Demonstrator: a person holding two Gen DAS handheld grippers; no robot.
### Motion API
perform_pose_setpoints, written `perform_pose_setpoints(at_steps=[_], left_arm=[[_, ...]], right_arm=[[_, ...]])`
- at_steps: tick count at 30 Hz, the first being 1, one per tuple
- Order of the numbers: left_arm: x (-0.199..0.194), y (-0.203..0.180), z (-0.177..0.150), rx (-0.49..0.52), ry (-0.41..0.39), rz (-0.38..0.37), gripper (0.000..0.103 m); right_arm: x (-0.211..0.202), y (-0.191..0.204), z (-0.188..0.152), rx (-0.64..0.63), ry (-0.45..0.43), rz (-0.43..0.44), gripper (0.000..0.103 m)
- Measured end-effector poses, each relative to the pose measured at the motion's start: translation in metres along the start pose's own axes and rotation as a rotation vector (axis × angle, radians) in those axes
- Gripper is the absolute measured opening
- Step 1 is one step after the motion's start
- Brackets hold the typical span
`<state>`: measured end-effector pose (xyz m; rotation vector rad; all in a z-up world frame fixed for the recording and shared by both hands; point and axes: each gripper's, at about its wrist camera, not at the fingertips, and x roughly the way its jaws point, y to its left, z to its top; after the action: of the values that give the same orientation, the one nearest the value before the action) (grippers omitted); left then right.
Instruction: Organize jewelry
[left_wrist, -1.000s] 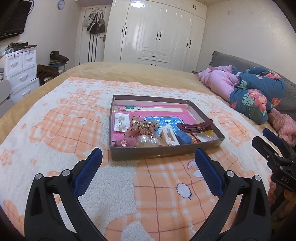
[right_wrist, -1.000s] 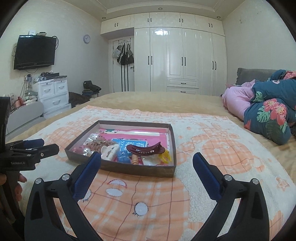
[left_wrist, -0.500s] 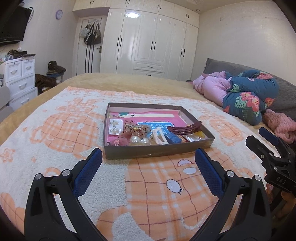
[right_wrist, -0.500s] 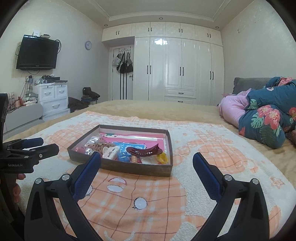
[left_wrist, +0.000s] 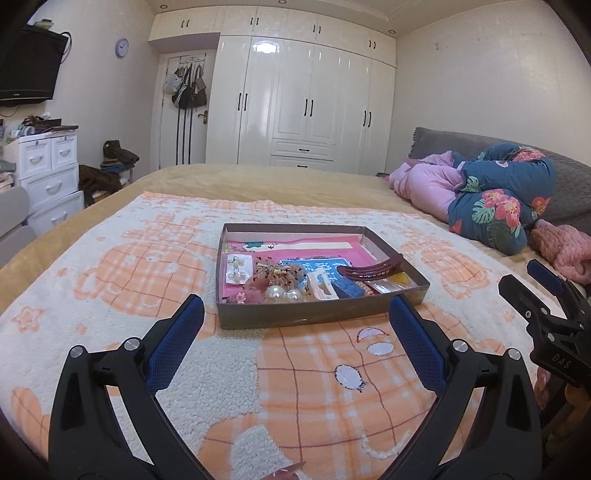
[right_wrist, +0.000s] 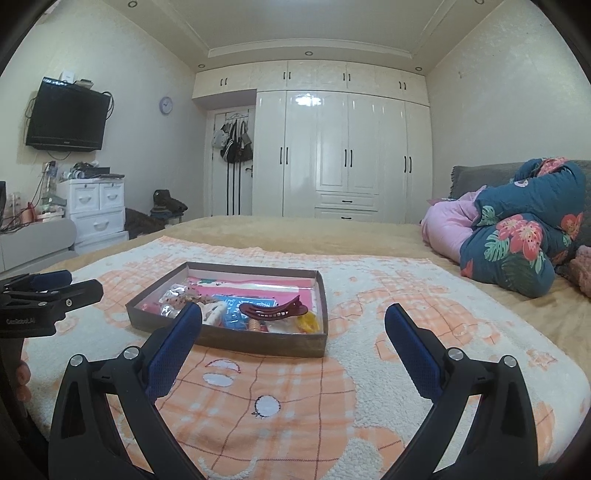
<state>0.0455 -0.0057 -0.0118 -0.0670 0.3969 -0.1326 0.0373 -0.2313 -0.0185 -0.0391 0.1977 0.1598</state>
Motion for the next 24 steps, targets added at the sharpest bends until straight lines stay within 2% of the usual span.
perform_pose_setpoints(at_steps=[5, 11, 24], left_arm=[[-0.0032, -0.0021, -0.0004, 0.011, -0.015, 0.016, 0.092], [-0.0091, -0.0015, -0.0008, -0.005, -0.032, -0.001, 0.092], [-0.0059, -0.004, -0.0032, 0.0, -0.02, 0.007, 0.092]], right_arm=[[-0.0032, 0.0002, -0.0057, -0.003, -0.01, -0.011, 0.097], [-0.0049, -0.0011, -0.0061, 0.017, -0.022, -0.021, 0.097], [-0.0039, -0.0032, -0.0082, 0.032, -0.011, -0.023, 0.097]])
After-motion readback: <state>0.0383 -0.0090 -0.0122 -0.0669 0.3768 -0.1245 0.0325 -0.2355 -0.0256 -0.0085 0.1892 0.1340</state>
